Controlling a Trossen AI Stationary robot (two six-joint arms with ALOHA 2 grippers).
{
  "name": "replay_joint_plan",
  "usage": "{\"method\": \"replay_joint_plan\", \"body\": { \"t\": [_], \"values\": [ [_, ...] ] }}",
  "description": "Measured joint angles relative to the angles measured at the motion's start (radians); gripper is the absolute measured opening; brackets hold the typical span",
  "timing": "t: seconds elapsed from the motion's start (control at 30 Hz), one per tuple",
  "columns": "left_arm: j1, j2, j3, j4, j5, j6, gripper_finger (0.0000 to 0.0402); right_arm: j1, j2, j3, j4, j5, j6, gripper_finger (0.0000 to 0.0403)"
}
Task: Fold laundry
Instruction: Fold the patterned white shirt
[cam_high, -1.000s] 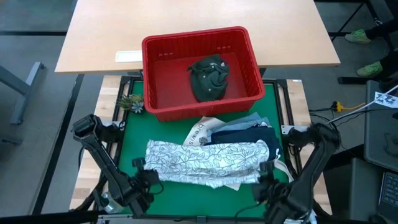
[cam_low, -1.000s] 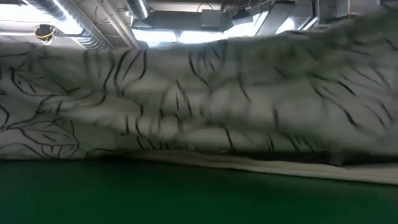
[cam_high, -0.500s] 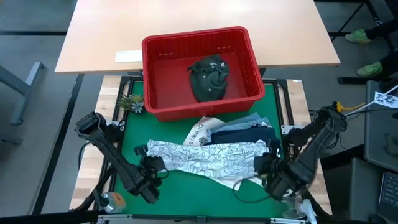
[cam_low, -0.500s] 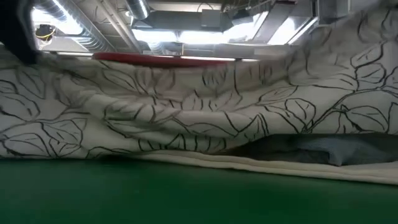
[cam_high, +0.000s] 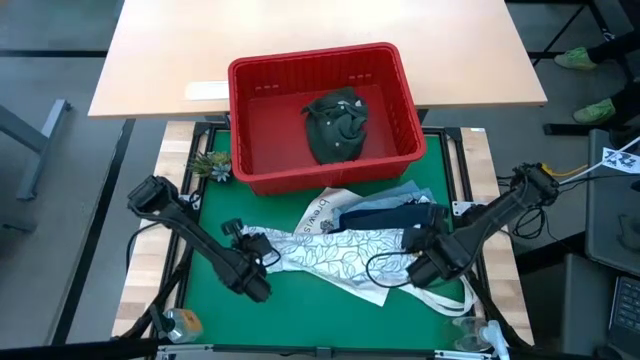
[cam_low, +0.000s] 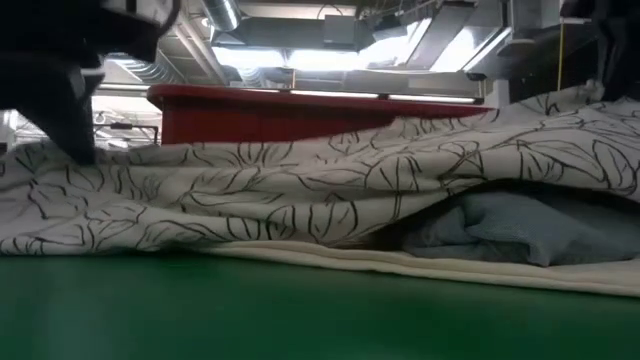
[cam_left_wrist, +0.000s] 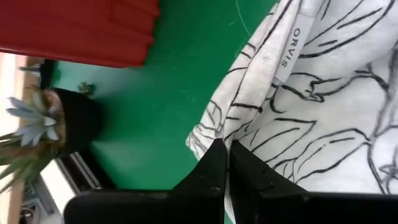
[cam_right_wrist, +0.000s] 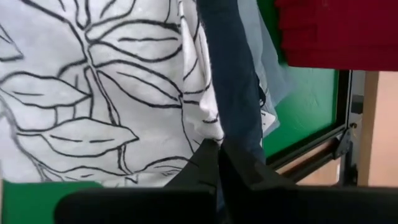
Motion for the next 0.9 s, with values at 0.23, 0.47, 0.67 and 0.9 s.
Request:
{"method": "replay_joint_plan", "body": {
  "t": [0.23, 0.47, 0.67, 0.9],
  "values": [
    [0.036, 0.000, -0.065, 0.078, -0.002, 0.034, 0.0026, -0.045, 0.000, -0.024, -0.001, -0.003, -0.029, 0.0003],
    [0.070, 0.000, -0.092, 0.081, -0.005, 0.023, 0.0055, -0.056, 0.000, -0.025, -0.002, -0.002, -0.032, 0.0009],
    [0.090, 0.000, -0.092, 0.102, -0.005, 0.022, 0.0092, -0.055, 0.000, -0.026, -0.003, 0.003, -0.030, 0.0047],
    [0.114, 0.000, -0.092, 0.101, 0.024, 0.018, 0.0131, -0.055, 0.000, -0.025, -0.004, 0.014, -0.031, 0.0110]
  ]
}}
